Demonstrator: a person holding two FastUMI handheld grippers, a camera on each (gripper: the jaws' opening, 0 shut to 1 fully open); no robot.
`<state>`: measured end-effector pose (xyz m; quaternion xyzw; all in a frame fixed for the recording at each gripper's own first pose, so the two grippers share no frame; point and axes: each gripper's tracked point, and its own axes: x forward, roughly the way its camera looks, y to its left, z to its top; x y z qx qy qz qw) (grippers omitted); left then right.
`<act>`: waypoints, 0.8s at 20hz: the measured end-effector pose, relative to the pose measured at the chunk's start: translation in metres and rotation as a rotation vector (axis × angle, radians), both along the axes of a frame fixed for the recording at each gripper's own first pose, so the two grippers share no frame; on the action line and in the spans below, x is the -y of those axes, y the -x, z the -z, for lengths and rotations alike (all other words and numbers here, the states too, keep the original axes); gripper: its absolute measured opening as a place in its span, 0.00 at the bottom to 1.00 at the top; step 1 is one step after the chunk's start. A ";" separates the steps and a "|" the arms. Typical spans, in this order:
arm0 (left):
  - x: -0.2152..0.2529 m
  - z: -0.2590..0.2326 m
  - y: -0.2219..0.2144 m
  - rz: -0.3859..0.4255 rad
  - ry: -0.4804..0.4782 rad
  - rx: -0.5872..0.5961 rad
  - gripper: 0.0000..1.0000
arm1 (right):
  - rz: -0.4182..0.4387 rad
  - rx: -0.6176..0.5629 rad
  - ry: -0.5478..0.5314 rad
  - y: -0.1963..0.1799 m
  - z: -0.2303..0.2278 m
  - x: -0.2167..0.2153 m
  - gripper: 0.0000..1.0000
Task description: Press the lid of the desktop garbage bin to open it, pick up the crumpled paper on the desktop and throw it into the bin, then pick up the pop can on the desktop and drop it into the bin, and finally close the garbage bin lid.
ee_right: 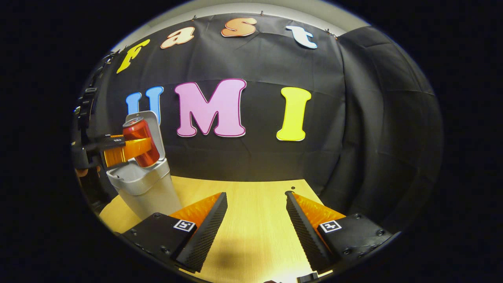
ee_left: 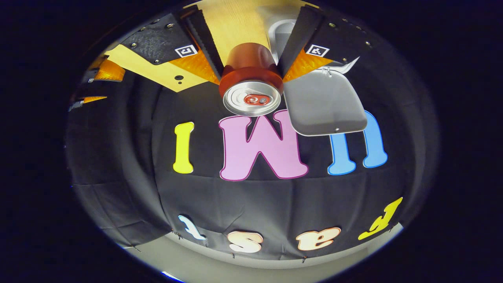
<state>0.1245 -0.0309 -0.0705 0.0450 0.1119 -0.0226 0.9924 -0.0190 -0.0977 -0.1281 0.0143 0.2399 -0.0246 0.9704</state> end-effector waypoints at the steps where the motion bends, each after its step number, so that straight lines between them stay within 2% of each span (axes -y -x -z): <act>1: -0.011 -0.002 0.002 -0.019 -0.015 -0.006 0.85 | -0.006 0.014 0.005 0.000 -0.004 -0.002 0.98; 4: -0.038 -0.011 0.009 -0.058 -0.039 0.004 0.86 | -0.022 0.054 0.026 -0.001 -0.016 -0.007 0.98; 8: -0.064 0.006 0.018 -0.093 0.002 -0.033 0.85 | -0.025 0.044 0.021 -0.014 -0.004 -0.019 0.98; 11: -0.089 0.019 0.016 -0.133 0.023 -0.047 0.86 | -0.049 0.069 0.066 -0.017 -0.010 -0.025 0.98; 16: -0.122 0.039 0.004 -0.180 0.012 -0.083 0.86 | -0.038 0.057 0.077 -0.014 -0.005 -0.029 0.98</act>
